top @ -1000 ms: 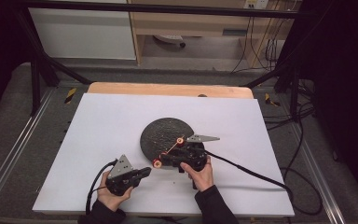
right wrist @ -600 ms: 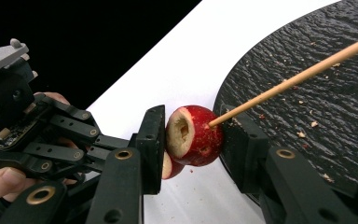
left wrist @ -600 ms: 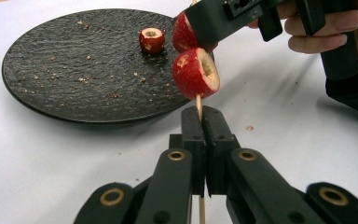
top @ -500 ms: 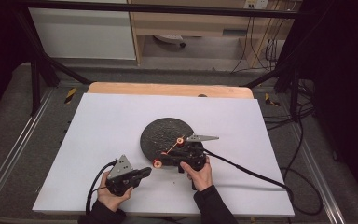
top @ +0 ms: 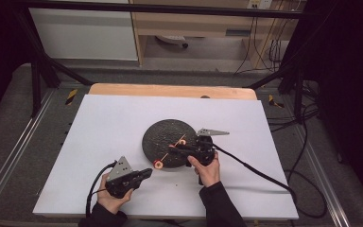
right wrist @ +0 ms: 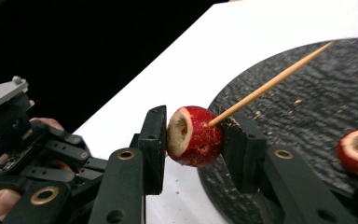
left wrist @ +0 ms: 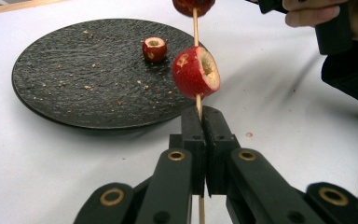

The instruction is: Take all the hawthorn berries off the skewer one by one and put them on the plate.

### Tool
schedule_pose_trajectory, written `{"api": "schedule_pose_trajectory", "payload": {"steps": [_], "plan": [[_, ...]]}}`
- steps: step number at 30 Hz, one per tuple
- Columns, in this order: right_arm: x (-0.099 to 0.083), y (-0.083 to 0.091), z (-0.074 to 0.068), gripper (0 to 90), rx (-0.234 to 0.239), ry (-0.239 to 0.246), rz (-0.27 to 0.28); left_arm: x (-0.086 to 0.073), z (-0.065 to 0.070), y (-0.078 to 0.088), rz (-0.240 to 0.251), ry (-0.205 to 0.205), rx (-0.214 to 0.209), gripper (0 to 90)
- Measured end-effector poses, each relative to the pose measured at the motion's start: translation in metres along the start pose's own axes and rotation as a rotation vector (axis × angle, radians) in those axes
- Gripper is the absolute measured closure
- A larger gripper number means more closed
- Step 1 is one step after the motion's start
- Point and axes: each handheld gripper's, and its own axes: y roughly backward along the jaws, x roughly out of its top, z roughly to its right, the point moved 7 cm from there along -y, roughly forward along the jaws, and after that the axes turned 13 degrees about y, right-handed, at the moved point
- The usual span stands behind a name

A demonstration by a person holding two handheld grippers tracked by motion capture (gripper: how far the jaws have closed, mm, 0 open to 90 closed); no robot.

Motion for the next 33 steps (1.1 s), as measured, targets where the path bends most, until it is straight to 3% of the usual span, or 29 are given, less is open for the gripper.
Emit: {"api": "schedule_pose_trajectory", "payload": {"steps": [24, 33], "plan": [[0.046, 0.033, 0.043, 64.1, -0.14, 0.007, 0.043, 0.001, -0.004, 0.003, 0.009, 0.012, 0.007, 88.2], [0.049, 0.033, 0.066, 64.0, -0.22, 0.014, 0.005, 0.001, -0.005, 0.003, 0.01, 0.019, 0.009, 88.2]]}}
